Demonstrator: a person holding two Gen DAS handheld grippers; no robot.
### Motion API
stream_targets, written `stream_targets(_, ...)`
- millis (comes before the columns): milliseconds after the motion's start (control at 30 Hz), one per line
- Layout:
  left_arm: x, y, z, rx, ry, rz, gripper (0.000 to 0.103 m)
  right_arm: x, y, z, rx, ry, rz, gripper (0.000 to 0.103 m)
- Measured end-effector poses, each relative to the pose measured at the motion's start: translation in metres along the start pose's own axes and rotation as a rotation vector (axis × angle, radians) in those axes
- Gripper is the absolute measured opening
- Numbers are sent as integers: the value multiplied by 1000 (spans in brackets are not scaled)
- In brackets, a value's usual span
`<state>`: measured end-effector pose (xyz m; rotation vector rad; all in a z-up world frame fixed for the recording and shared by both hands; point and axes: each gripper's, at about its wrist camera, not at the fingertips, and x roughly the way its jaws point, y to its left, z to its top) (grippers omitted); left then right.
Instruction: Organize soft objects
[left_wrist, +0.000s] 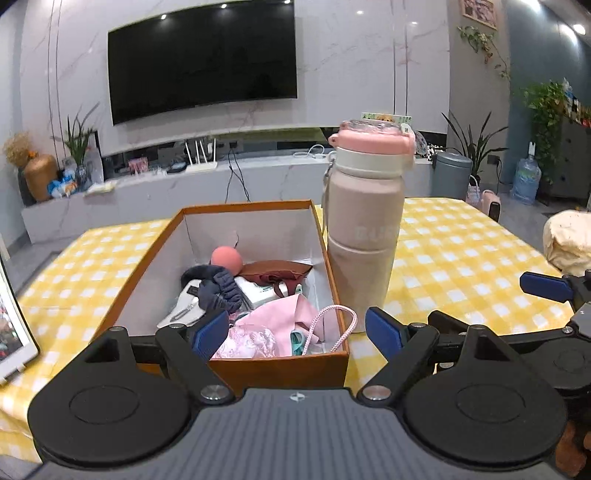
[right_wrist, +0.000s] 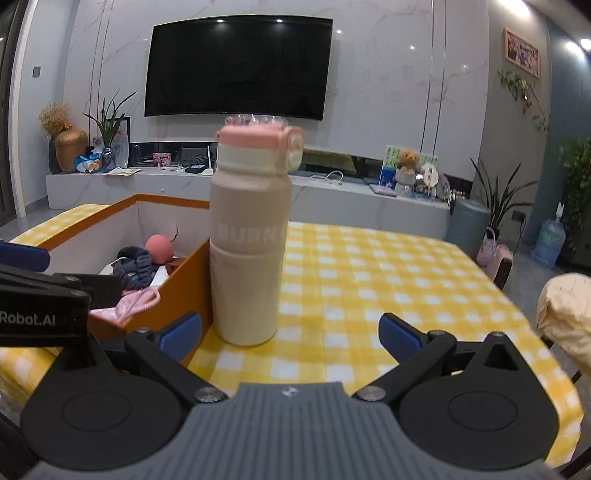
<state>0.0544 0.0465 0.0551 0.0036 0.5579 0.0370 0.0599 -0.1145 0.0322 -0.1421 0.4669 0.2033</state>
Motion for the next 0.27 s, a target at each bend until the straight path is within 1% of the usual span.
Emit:
stream_targets(133, -4, -11, -5, 46, -33, 25, 98, 0, -4, -5, 15, 7, 7, 100)
stream_targets(267, -3, -16, -8, 29, -33, 15, 98, 0, -10, -8, 38, 9, 14, 100)
